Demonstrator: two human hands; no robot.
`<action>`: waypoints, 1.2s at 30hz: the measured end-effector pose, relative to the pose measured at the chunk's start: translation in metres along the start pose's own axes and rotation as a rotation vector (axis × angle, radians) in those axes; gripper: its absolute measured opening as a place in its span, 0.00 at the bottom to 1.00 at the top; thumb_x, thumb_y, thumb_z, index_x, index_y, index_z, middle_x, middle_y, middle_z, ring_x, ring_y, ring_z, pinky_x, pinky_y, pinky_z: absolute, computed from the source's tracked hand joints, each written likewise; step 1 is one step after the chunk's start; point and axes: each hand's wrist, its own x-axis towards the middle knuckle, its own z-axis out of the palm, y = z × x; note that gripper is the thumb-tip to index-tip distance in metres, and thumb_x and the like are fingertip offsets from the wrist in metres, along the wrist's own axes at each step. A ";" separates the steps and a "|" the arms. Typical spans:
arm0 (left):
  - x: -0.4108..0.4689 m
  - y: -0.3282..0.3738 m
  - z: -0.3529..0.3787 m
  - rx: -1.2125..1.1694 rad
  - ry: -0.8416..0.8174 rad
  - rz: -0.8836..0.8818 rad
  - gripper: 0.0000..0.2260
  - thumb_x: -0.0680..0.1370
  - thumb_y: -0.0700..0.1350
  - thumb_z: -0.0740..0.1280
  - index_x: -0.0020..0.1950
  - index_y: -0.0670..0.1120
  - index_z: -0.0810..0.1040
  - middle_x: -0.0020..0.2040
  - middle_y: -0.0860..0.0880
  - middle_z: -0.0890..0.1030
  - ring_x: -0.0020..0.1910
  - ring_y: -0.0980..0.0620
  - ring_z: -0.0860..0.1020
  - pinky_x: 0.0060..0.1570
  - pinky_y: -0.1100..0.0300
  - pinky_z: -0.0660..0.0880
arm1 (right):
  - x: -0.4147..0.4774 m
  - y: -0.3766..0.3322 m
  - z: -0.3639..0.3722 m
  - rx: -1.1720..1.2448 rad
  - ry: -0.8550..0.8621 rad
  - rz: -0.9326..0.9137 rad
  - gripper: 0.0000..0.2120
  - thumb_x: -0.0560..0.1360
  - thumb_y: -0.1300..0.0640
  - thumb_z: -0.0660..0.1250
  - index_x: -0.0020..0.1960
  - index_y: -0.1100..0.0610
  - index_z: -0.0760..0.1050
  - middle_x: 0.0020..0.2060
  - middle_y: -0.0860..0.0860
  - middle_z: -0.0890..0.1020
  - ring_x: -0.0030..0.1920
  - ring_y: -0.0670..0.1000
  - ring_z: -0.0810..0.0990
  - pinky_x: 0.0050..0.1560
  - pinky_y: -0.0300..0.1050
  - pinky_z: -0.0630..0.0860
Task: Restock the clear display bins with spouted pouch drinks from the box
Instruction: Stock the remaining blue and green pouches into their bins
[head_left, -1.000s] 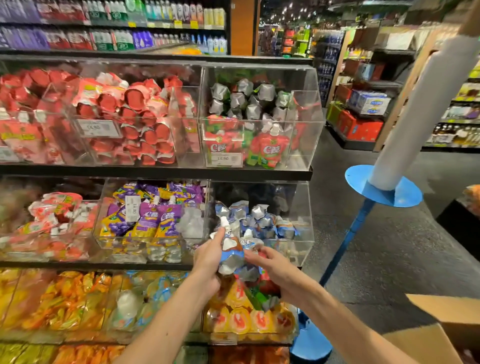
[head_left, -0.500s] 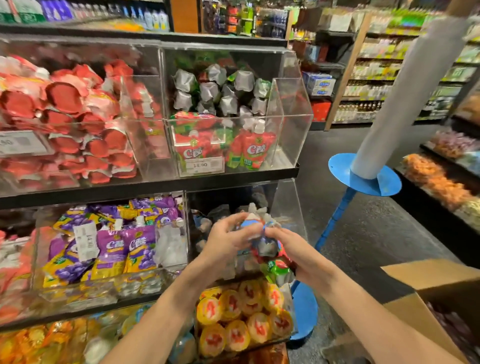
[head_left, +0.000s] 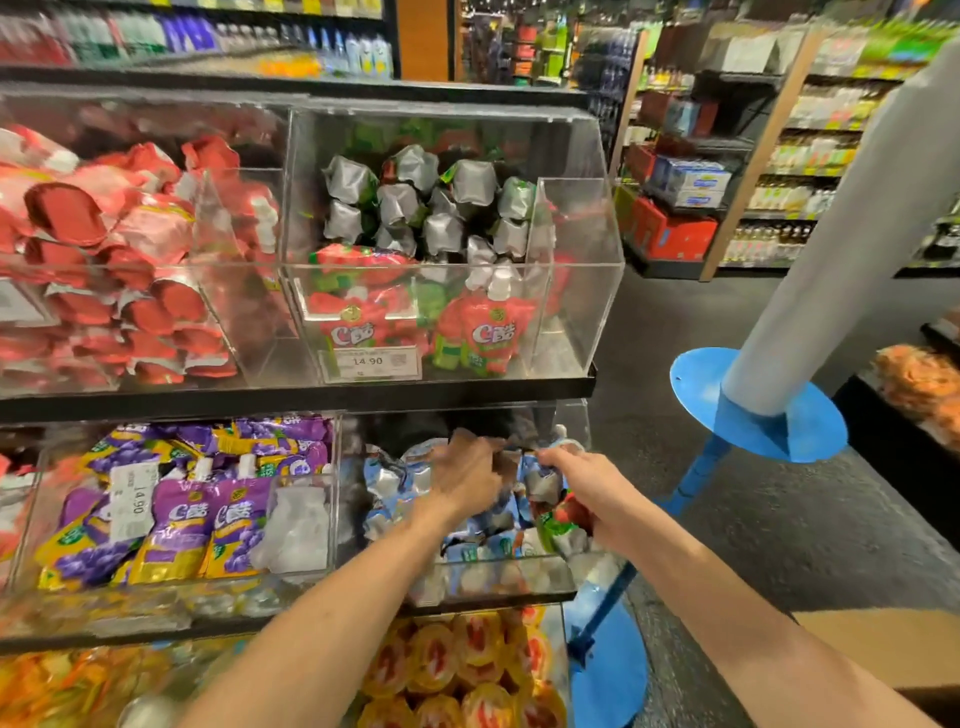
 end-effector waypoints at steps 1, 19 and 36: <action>0.004 0.003 0.008 0.025 -0.022 -0.001 0.19 0.76 0.57 0.60 0.63 0.54 0.80 0.55 0.43 0.80 0.58 0.41 0.76 0.56 0.52 0.74 | 0.005 0.001 -0.001 -0.014 -0.007 -0.005 0.11 0.78 0.55 0.68 0.54 0.62 0.79 0.36 0.57 0.75 0.25 0.50 0.72 0.26 0.38 0.69; -0.020 -0.009 -0.048 -0.868 -0.347 -0.283 0.22 0.76 0.64 0.67 0.60 0.49 0.81 0.51 0.51 0.84 0.47 0.53 0.82 0.41 0.58 0.82 | 0.019 0.014 0.027 -0.208 -0.147 -0.255 0.21 0.75 0.47 0.73 0.62 0.55 0.72 0.52 0.50 0.82 0.52 0.47 0.81 0.51 0.44 0.79; -0.050 -0.066 -0.045 0.498 -0.704 -0.049 0.35 0.80 0.55 0.67 0.79 0.49 0.51 0.77 0.41 0.61 0.76 0.43 0.61 0.71 0.47 0.65 | 0.039 0.019 0.042 -0.149 -0.203 -0.149 0.22 0.79 0.65 0.66 0.67 0.44 0.68 0.48 0.51 0.81 0.43 0.50 0.81 0.33 0.38 0.75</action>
